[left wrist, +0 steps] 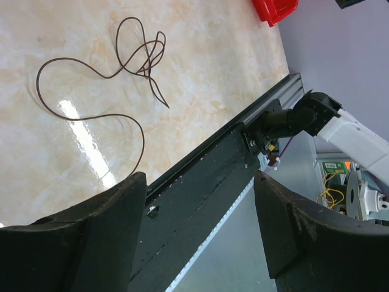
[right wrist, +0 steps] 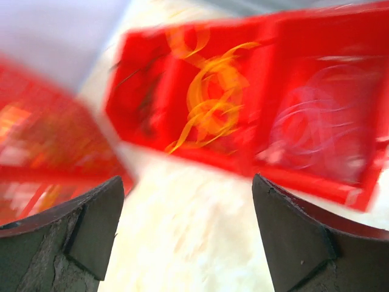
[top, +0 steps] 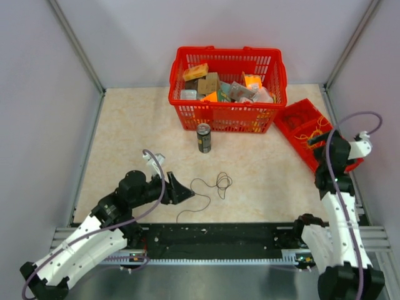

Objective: Untangle the cables

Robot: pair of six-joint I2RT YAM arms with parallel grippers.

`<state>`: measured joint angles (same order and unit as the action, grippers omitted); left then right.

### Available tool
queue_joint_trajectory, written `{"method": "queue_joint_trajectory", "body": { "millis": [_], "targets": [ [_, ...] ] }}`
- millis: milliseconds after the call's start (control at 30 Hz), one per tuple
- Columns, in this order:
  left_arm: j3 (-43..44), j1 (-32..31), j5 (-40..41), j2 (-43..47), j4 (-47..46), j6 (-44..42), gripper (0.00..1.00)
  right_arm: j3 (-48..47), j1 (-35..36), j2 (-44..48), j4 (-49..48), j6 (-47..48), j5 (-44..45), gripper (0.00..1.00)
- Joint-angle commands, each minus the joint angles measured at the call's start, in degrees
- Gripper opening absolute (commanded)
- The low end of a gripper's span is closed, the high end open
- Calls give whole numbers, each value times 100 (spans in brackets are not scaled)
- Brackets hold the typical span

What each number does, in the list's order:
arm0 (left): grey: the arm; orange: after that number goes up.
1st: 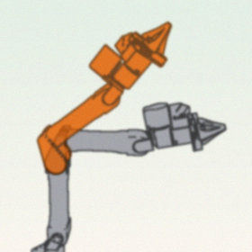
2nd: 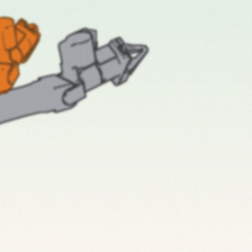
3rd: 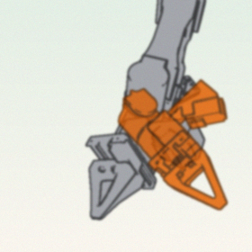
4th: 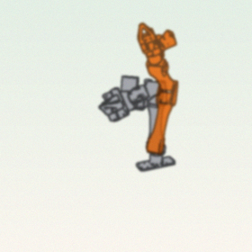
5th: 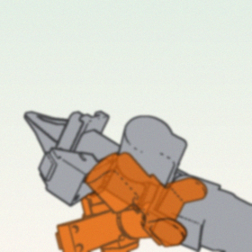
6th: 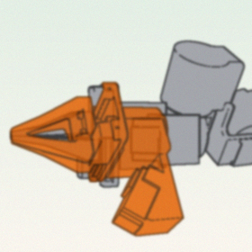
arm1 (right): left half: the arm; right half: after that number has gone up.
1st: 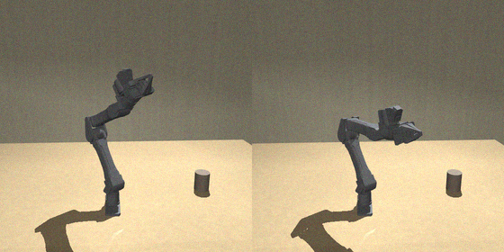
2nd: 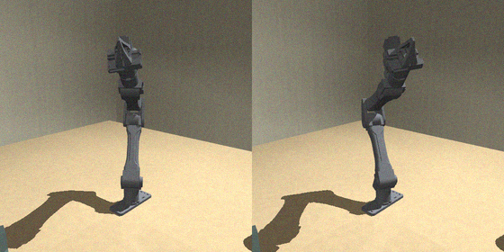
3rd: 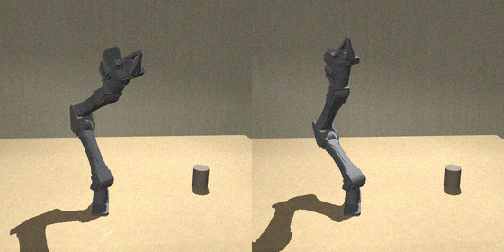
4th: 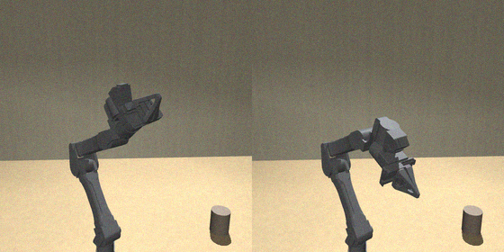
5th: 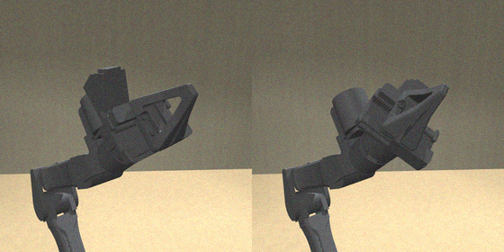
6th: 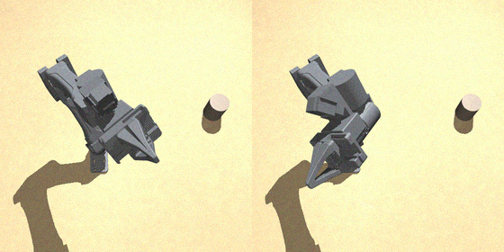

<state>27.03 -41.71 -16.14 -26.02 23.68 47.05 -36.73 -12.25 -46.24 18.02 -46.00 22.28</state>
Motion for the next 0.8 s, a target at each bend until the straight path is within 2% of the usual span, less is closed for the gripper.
{"method": "queue_joint_trajectory", "body": {
  "millis": [0, 100, 167, 233, 333, 400, 567, 767],
  "targets": [
    [-145, -12, -125, -350, -574, 120, 76, 393, 1634, 1018, 236, 373, -356, 84],
    [-180, -12, -310, -719, -803, 129, 78, 1068, 2804, 1459, -51, 92, -890, 80],
    [-215, -21, -398, -983, -952, 120, 79, 1587, 3516, 1408, -831, -40, -1696, 75],
    [-250, -30, -469, -1281, -1119, 112, 80, 1958, 4376, 1101, -1640, -137, -2078, 73],
    [-294, -126, -513, -1834, -1374, 138, 77, 2047, 5895, 381, -2214, -155, -1746, 73],
    [-338, -292, -469, -2142, -1550, 156, 74, 2056, 6513, 3, -2442, -155, -1561, 74],
    [-303, -916, 171, -2960, -1577, 33, 70, 2345, 7183, -561, -3461, -85, -1717, 74],
    [-189, -1391, 331, -3918, -2095, 6, 70, 2381, 7210, -1009, -3982, 240, -2053, 72]
  ]
}}
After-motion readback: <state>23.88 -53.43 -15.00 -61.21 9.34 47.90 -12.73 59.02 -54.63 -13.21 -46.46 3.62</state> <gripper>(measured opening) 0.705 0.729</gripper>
